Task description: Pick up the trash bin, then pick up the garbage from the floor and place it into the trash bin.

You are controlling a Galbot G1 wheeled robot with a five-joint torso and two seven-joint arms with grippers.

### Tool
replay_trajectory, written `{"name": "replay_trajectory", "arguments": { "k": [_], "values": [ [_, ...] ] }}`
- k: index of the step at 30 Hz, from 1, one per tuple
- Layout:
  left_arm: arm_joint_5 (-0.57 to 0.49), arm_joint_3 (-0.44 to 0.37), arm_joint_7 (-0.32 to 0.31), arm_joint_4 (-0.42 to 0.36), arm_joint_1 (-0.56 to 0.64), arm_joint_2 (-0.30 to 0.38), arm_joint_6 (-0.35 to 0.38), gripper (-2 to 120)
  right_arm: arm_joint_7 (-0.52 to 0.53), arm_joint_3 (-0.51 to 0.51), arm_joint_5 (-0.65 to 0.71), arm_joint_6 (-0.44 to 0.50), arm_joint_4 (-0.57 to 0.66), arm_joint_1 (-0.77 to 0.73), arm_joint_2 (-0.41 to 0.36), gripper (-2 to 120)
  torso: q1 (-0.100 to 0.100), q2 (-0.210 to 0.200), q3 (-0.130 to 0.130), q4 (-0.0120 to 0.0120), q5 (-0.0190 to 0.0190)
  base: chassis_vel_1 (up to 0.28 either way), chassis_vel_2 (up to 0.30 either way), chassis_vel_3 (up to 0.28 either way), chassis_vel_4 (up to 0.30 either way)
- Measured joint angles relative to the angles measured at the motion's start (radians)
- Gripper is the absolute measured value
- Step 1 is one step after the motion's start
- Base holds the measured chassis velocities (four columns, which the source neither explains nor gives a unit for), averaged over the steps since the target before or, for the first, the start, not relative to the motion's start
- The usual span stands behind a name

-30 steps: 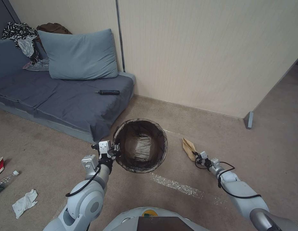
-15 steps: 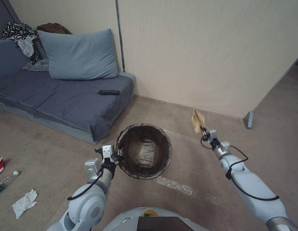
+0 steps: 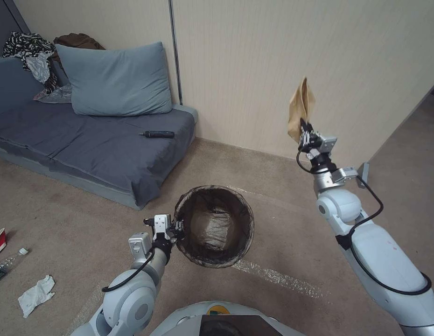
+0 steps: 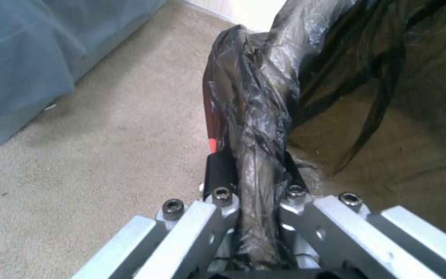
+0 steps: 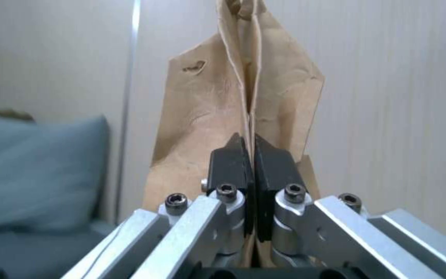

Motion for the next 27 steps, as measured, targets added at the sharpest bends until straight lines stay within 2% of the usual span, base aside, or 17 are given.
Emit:
{"name": "replay_trajectory", "arguments": {
  "k": [7, 11, 18, 27],
  "values": [
    [-0.003, 0.015, 0.000, 0.013, -0.012, -0.001, 0.005, 2, -0.003, -0.052, 0.062, -0.033, 0.278, -0.084, -0.030, 0, 0.000, 0.000, 0.000, -0.0001, 0.0000, 0.000, 0.000, 0.000, 0.000],
    [-0.003, 0.016, 0.000, 0.015, -0.010, -0.002, 0.006, 2, -0.047, -0.079, 0.045, -0.030, 0.343, -0.174, -0.070, 0, 0.000, 0.000, 0.000, -0.0002, 0.0002, 0.000, 0.000, 0.000, 0.000],
    [-0.001, 0.018, 0.001, 0.019, -0.011, -0.004, 0.006, 2, -0.093, -0.144, -0.008, -0.013, 0.382, -0.297, -0.124, 0, 0.000, 0.000, 0.000, -0.0003, 0.0002, 0.000, 0.000, 0.000, 0.000],
    [0.002, 0.018, 0.001, 0.021, -0.014, -0.008, 0.006, 2, -0.125, -0.263, -0.083, 0.000, 0.367, -0.348, -0.157, 0, 0.000, 0.000, 0.000, -0.0001, 0.0002, 0.000, 0.000, 0.000, 0.000]
  ]
}}
